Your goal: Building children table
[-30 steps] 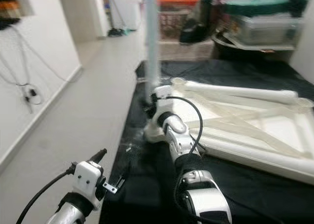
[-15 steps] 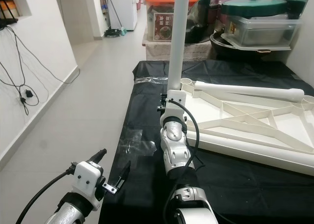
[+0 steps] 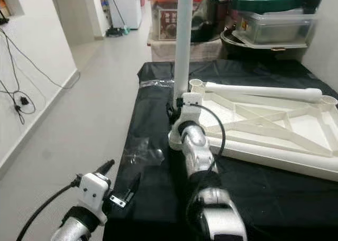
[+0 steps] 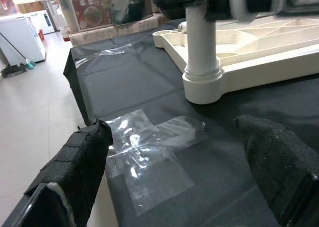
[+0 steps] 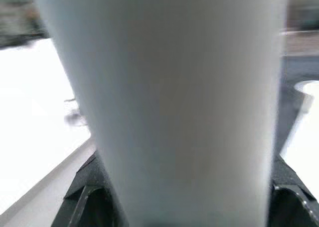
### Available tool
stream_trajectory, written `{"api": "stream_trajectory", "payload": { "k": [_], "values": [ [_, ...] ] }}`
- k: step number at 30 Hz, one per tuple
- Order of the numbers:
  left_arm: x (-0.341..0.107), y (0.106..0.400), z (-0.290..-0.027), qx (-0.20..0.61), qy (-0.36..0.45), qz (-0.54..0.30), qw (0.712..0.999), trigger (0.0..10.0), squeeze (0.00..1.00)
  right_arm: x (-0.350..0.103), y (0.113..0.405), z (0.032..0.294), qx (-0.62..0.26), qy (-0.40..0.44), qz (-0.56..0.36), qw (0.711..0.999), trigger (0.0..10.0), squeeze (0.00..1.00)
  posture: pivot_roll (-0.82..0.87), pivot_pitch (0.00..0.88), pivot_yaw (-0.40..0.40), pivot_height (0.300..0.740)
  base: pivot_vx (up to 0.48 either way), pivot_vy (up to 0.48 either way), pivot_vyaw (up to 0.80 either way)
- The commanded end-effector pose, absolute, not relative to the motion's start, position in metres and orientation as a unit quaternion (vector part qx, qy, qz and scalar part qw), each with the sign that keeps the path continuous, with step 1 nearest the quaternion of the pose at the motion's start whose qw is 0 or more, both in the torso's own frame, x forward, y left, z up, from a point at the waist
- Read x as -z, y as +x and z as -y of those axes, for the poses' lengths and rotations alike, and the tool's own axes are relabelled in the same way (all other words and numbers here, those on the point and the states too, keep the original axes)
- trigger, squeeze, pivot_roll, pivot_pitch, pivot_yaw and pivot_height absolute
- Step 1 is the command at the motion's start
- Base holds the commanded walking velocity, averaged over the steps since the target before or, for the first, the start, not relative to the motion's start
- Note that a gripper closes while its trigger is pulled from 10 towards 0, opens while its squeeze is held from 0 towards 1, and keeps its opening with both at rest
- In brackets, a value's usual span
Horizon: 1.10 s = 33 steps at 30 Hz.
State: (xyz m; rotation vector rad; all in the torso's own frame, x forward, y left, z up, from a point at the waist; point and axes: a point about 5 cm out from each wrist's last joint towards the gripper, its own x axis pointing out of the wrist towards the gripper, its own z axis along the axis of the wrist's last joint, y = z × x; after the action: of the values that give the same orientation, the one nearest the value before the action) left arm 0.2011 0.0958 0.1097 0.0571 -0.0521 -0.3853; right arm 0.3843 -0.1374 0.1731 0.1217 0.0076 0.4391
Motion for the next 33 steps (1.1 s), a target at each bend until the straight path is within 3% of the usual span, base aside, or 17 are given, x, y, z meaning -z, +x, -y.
{"api": "stream_trajectory", "payload": {
  "k": [1,2,3,4,5,7,8,9,10,13,18,19,23,31,32,33],
  "values": [
    [-0.107,0.201,-0.098,0.191,0.031,0.019,0.981,10.0,0.0,-0.167,0.382,0.126,-0.264,0.076,-0.023,0.961,10.0,0.0,-0.01,0.0,0.036,0.74,0.0,0.0,0.0],
    [-0.107,0.201,-0.098,0.191,0.031,0.019,0.981,10.0,0.0,-0.167,0.382,0.126,-0.264,0.076,-0.023,0.961,10.0,0.0,-0.01,0.0,0.036,0.74,0.0,0.0,0.0],
    [-0.107,0.201,-0.098,0.19,0.032,0.019,0.981,10.0,0.0,-0.166,0.379,0.124,-0.323,0.078,-0.035,0.943,10.0,0.0,0.0,0.0,0.025,0.74,0.0,0.0,0.0],
    [-0.107,0.202,-0.098,0.19,0.032,0.019,0.981,10.0,0.0,-0.168,0.372,0.123,-0.414,0.079,-0.045,0.906,10.0,0.0,0.0,0.0,0.025,0.74,0.0,0.0,0.0],
    [-0.107,0.202,-0.098,0.19,0.032,0.019,0.981,10.0,0.0,-0.168,0.372,0.123,-0.414,0.079,-0.045,0.906,10.0,0.0,0.0,0.0,0.025,0.74,0.0,0.0,0.0],
    [-0.107,0.202,-0.098,0.189,0.032,0.019,0.981,10.0,0.0,-0.172,0.362,0.124,-0.531,0.077,-0.056,0.842,10.0,0.0,0.0,0.0,0.025,0.74,0.0,0.0,0.0],
    [-0.107,0.202,-0.098,0.189,0.032,0.019,0.981,10.0,0.0,-0.172,0.362,0.124,-0.531,0.077,-0.056,0.842,10.0,0.0,0.0,0.0,0.025,0.74,0.0,0.0,0.0],
    [-0.107,0.202,-0.098,0.189,0.032,0.019,0.981,10.0,0.0,-0.174,0.36,0.124,-0.565,0.083,-0.06,0.819,10.0,0.0,0.0,0.0,0.025,0.74,0.0,0.0,0.0],
    [-0.107,0.202,-0.098,0.189,0.032,0.019,0.981,10.0,0.0,-0.174,0.36,0.124,-0.565,0.083,-0.06,0.819,10.0,0.0,0.0,0.0,0.025,0.74,0.0,0.0,0.0],
    [-0.107,0.202,-0.098,0.187,0.032,0.019,0.982,10.0,0.0,-0.177,0.356,0.123,-0.621,0.097,-0.066,0.775,10.0,0.0,0.01,0.0,0.019,0.74,0.0,0.0,0.0],
    [-0.107,0.202,-0.098,0.187,0.032,0.019,0.982,10.0,0.0,-0.177,0.353,0.122,-0.654,0.096,-0.076,0.746,10.0,0.0,0.01,0.0,0.019,0.74,0.0,0.0,0.0],
    [-0.107,0.202,-0.098,0.188,0.032,0.019,0.982,10.0,0.0,-0.175,0.351,0.122,-0.667,0.092,-0.081,0.735,0.0,0.0,0.01,0.0,0.019,0.74,0.0,0.0,0.0],
    [-0.107,0.202,-0.098,0.188,0.031,0.019,0.981,10.0,0.0,-0.173,0.349,0.121,-0.68,0.09,-0.085,0.723,0.0,0.0,0.01,0.0,0.018,0.74,0.0,0.0,0.0],
    [-0.107,0.202,-0.097,0.189,0.03,0.018,0.981,10.0,0.0,-0.165,0.345,0.126,-0.674,0.091,-0.079,0.729,0.0,0.0,0.0,0.0,0.016,0.74,0.0,0.0,0.0],
    [-0.107,0.202,-0.097,0.188,0.029,0.018,0.982,10.0,0.0,-0.159,0.346,0.125,-0.646,0.089,-0.077,0.754,0.0,0.0,-0.02,0.0,0.018,0.74,0.0,0.0,0.0],
    [-0.107,0.202,-0.097,0.188,0.029,0.018,0.982,10.0,0.0,-0.159,0.346,0.125,-0.646,0.089,-0.077,0.754,0.0,0.0,-0.02,0.0,0.018,0.74,0.0,0.0,0.0]
  ]
}}
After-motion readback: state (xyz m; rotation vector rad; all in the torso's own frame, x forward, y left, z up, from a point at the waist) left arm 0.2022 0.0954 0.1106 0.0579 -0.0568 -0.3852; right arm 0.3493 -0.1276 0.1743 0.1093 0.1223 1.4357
